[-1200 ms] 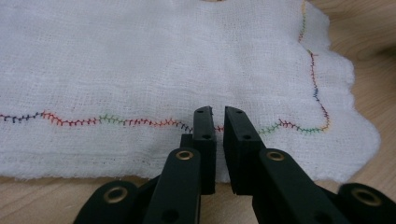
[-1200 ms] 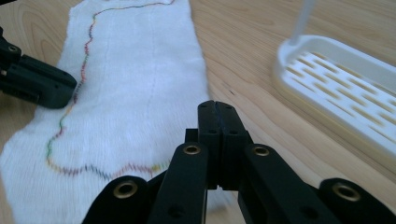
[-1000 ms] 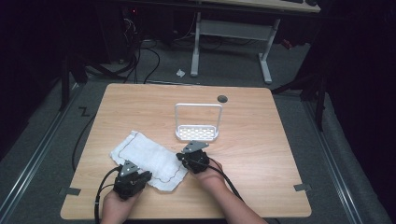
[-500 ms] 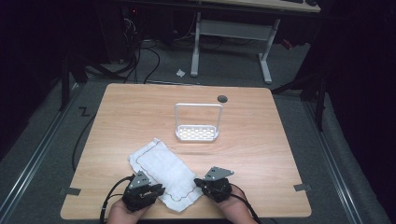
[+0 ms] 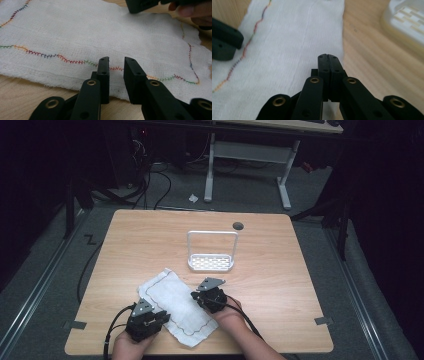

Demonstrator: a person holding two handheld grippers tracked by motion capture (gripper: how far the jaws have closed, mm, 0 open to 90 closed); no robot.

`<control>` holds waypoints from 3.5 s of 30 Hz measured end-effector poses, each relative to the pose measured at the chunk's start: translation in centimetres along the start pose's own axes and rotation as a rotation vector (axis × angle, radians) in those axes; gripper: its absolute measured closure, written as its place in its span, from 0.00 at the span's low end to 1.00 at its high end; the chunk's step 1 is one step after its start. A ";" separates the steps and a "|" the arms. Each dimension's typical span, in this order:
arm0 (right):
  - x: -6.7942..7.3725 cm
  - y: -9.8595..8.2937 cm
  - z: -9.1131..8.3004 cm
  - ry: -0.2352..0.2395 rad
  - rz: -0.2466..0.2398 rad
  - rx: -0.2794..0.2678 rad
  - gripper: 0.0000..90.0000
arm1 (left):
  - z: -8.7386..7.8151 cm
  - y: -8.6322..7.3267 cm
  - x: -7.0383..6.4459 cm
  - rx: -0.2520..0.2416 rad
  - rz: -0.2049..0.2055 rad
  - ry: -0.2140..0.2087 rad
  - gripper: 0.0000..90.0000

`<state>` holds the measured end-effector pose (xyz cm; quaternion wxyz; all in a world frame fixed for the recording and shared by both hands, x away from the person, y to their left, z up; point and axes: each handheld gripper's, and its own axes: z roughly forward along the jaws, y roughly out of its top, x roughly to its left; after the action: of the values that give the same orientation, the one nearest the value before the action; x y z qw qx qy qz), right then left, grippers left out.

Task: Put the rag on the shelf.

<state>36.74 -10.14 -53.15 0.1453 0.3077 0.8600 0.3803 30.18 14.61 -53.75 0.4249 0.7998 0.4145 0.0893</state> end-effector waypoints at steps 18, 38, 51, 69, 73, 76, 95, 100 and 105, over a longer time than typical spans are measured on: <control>0.4 -3.7 -4.6 -0.022 0.083 -0.044 1.00 | 1.5 2.2 -0.6 -0.024 0.086 0.007 0.78; -2.6 -8.4 -8.7 -0.104 0.144 -0.007 0.97 | 7.9 5.4 -4.4 0.034 0.102 -0.128 0.80; -3.1 -8.6 -8.7 -0.109 0.141 -0.020 0.94 | 8.9 7.2 -0.2 -0.062 -0.030 -0.005 0.48; -3.2 -8.6 -8.5 -0.098 0.130 -0.026 0.93 | 11.3 8.6 -1.1 -0.029 -0.002 0.039 0.88; -3.4 -8.7 -8.5 -0.062 0.144 -0.031 0.83 | 11.2 8.6 -1.1 -0.027 -0.004 0.035 0.91; -3.2 -8.7 -8.5 -0.058 0.143 -0.037 0.78 | 11.2 8.6 -1.1 -0.028 -0.004 0.034 0.91; -8.4 -4.4 -4.8 -0.192 0.323 -0.049 0.73 | 11.0 8.5 -0.6 -0.026 -0.040 0.011 0.91; -8.4 -4.7 -4.2 -0.180 0.324 -0.036 0.74 | 11.0 8.5 -0.7 -0.028 -0.032 0.021 0.91; -8.1 -4.8 -4.1 -0.174 0.324 -0.045 0.83 | 11.1 8.5 -0.9 -0.028 -0.019 0.033 0.91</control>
<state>38.95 -20.17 -53.84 0.1627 0.4707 0.7746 0.3899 40.04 4.74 -54.06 0.4297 0.7883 0.4279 0.1042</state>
